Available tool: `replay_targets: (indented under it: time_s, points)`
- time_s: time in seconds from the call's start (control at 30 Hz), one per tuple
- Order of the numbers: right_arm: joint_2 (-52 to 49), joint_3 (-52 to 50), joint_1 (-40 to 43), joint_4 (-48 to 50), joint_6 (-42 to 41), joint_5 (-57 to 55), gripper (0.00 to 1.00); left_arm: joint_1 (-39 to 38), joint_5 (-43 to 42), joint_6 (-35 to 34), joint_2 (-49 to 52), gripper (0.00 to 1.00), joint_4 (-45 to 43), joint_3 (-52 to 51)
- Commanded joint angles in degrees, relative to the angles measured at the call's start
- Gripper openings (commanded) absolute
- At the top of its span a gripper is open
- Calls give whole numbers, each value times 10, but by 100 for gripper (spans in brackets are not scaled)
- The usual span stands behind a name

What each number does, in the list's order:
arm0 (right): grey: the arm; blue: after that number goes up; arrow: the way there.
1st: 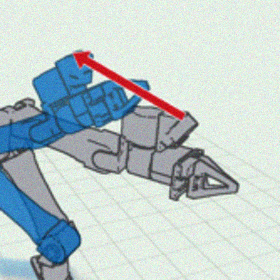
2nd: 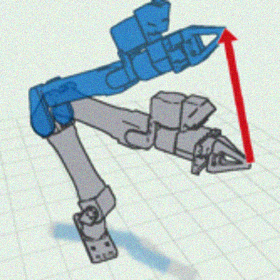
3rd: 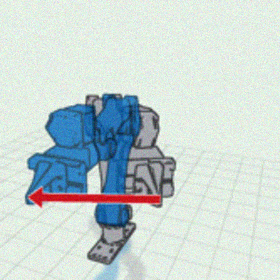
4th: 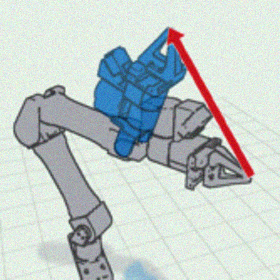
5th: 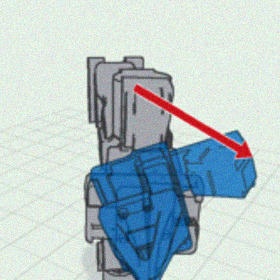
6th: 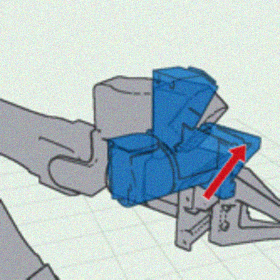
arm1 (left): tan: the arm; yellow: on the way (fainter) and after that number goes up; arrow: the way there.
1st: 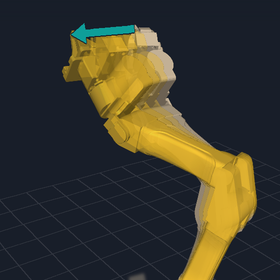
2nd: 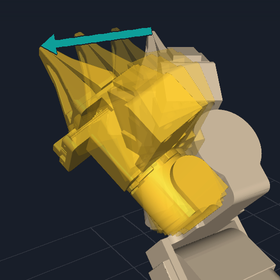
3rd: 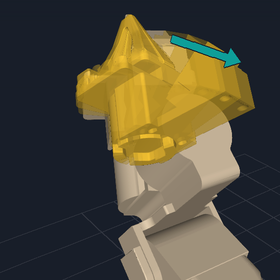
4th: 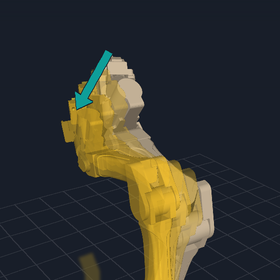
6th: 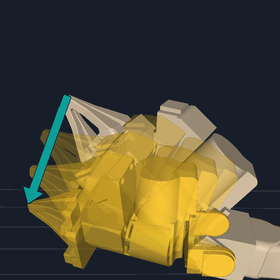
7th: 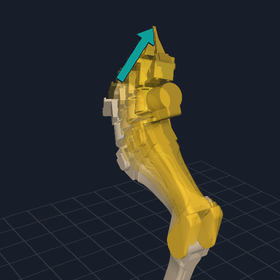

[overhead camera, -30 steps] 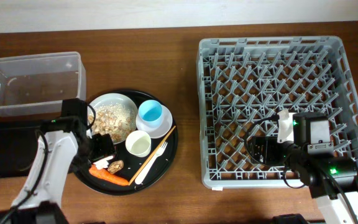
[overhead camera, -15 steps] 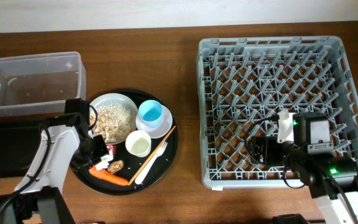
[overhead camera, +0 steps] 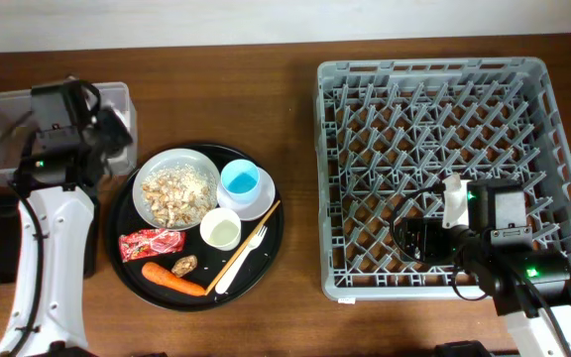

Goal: Sort waste into correct bins and load items into the dishwasher rack
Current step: 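Carry the tissue over the clear plastic bin and release it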

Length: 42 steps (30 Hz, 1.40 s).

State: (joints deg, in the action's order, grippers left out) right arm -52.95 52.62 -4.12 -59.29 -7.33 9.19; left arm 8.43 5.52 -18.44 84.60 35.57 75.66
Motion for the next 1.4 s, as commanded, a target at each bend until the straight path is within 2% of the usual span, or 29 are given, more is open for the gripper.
replay_targets:
  time_s: [0.0, 0.17, 0.2, 0.23, 0.27, 0.3, 0.4, 0.47, 0.53, 0.57, 0.63, 0.7, 0.8, 0.93, 1.07, 1.13, 1.23, 1.3, 1.37]
  points:
    - [1, 12, -3, 1, -2, 3, 99, 20, 66, 2, 41, 0, -82, 6]
    - [1, 12, -3, 0, -3, 3, 99, 63, 65, 2, 148, 0, -154, 6]
    - [1, 12, -3, -2, -3, 3, 99, 72, 63, 2, 164, 6, -157, 6]
    - [1, 12, -3, -4, -3, 3, 99, 79, 55, 2, 176, 35, -158, 6]
    - [1, 12, -3, -6, -3, 3, 99, 82, 43, 3, 176, 59, -159, 6]
    - [1, 12, -3, -7, -3, 3, 98, 82, 37, 3, 172, 63, -159, 8]
    - [1, 12, -3, -14, -3, 3, 99, 82, 9, 3, 143, 65, -152, 23]
    - [1, 12, -3, -17, -2, 3, 99, 81, -43, 1, 108, 65, -92, 27]
    - [1, 12, -3, -14, -3, 2, 99, 81, -154, 0, 74, 66, 41, 27]
    - [1, 12, -3, -14, -2, 2, 99, 81, -186, 0, 64, 73, 127, 27]
    - [1, 12, -3, -14, -2, 3, 99, 81, -165, 0, 64, 83, 291, 24]
    - [1, 12, -3, -14, -2, 3, 99, 81, -122, 3, 64, 86, 359, -7]
    - [1, 12, -3, -14, -3, 3, 99, 81, -103, 17, 64, 86, 358, -84]
    - [1, 12, -3, -14, -3, 3, 99, 81, -103, -24, 64, 86, 229, -207]
    - [1, 12, -3, -14, -3, 3, 99, 81, -117, -30, 64, 85, 128, -256]
    - [1, 12, -3, -14, -3, 3, 99, 81, -117, -30, 64, 77, 112, -256]
    - [1, 12, -3, -14, -3, 3, 99, 81, -117, -30, 64, 51, 86, -256]
    - [1, 12, -3, -15, -3, 3, 99, 81, -117, -30, 64, 22, 73, -256]
    - [1, 12, -3, -15, -3, 3, 99, 81, -117, -30, 64, 6, 68, -256]
